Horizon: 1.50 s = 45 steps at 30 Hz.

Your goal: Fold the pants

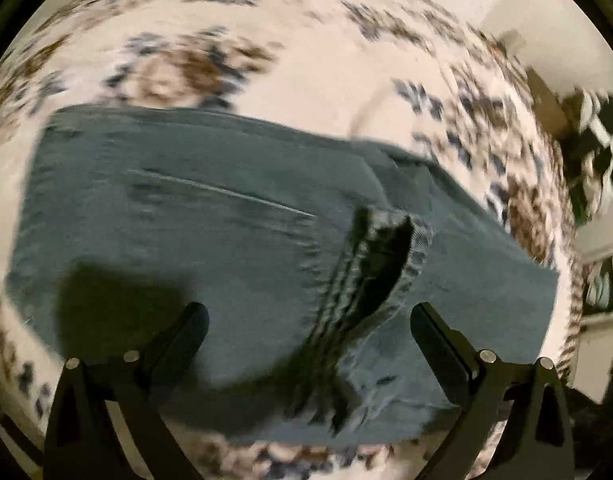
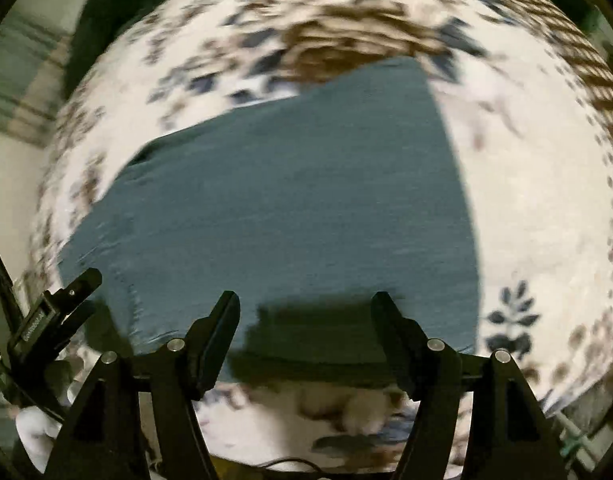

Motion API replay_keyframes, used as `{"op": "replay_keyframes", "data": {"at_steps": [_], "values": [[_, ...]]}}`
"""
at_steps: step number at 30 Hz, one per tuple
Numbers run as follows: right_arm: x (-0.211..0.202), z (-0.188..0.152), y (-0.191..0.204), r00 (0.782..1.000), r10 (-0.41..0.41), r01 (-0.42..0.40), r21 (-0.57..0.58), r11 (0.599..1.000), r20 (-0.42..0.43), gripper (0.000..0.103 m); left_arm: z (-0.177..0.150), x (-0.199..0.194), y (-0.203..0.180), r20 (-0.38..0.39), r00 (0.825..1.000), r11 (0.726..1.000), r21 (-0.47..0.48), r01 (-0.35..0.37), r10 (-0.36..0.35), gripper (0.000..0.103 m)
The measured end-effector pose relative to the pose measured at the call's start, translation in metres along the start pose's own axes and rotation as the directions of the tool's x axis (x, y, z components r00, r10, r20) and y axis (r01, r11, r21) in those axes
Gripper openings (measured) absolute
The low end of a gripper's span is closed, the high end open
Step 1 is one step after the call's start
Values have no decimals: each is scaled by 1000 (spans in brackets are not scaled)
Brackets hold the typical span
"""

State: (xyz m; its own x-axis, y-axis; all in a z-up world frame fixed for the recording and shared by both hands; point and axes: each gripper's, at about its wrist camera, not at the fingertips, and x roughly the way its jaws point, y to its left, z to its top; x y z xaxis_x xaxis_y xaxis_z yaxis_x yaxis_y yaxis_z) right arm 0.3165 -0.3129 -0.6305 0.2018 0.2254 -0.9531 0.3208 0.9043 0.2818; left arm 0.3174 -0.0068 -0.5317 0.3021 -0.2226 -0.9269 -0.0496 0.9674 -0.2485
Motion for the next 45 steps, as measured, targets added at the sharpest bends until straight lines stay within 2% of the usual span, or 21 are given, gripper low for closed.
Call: {"op": "replay_keyframes", "data": {"at_steps": [4,8,11,14,17,19,22,24,25,27,29,30,32,34,35,37,38,39,43,44,45], "values": [[10,2,-4,993,-119,120,6,993,-7,70,-1,30,-11,-22,993,991,78,-111,113,102],[29,5,-2,980,-199,199,-5,980,-17,70,-3,29,-13,-9,991,986,100,-135,137,102],[36,7,2,972,-234,233,-15,972,-22,70,-3,25,-9,-22,992,988,90,-123,125,102],[40,11,5,970,-242,242,-13,970,-30,70,-1,13,6,-28,998,998,8,-59,59,102],[36,12,9,973,-228,228,-9,974,-26,71,-4,-20,26,32,999,997,-65,28,-26,102],[33,12,17,978,-207,207,-16,978,-16,85,-10,-47,48,84,994,988,-135,81,-70,102],[24,7,31,985,-173,173,-46,984,-9,85,-26,-82,95,173,978,952,-262,160,-116,102],[23,6,43,988,-155,154,-74,985,-13,85,-38,-95,126,221,970,922,-347,173,-98,103],[22,4,49,988,-155,153,-83,985,-15,85,-49,-99,151,237,969,896,-410,170,-75,103],[26,5,62,988,-152,149,-100,984,-24,85,-60,-93,179,237,971,852,-502,151,-32,102],[33,6,72,987,-157,152,-105,983,-39,85,-78,-82,216,259,966,784,-601,153,10,102],[34,6,76,986,-162,156,-108,982,-45,85,-82,-76,225,249,967,767,-630,125,47,101],[36,-2,91,980,-192,183,-127,975,-61,85,-89,-61,247,233,971,729,-673,125,50,101],[41,0,100,977,-205,196,-137,971,-55,85,-92,-53,264,290,957,687,-699,200,16,100],[46,1,108,975,-215,206,-143,968,-52,85,-91,-55,267,316,949,682,-698,219,19,100],[53,-1,116,972,-228,218,-151,964,-52,85,-87,-59,270,390,920,689,-674,266,27,82],[55,-2,118,971,-231,221,-151,964,-56,85,-82,-60,270,411,911,704,-656,273,29,46],[58,-2,120,969,-237,226,-150,963,-63,85,-78,-62,269,399,916,716,-653,248,47,36],[64,-15,122,968,-240,227,-143,963,-79,85,-84,-56,271,426,904,688,-667,285,39,38],[65,-17,122,967,-239,226,-139,964,-83,85,-86,-53,271,421,906,681,-677,280,46,49],[67,-18,123,968,-237,224,-130,966,-88,85,-90,-47,272,409,912,657,-696,289,32,57]]}}
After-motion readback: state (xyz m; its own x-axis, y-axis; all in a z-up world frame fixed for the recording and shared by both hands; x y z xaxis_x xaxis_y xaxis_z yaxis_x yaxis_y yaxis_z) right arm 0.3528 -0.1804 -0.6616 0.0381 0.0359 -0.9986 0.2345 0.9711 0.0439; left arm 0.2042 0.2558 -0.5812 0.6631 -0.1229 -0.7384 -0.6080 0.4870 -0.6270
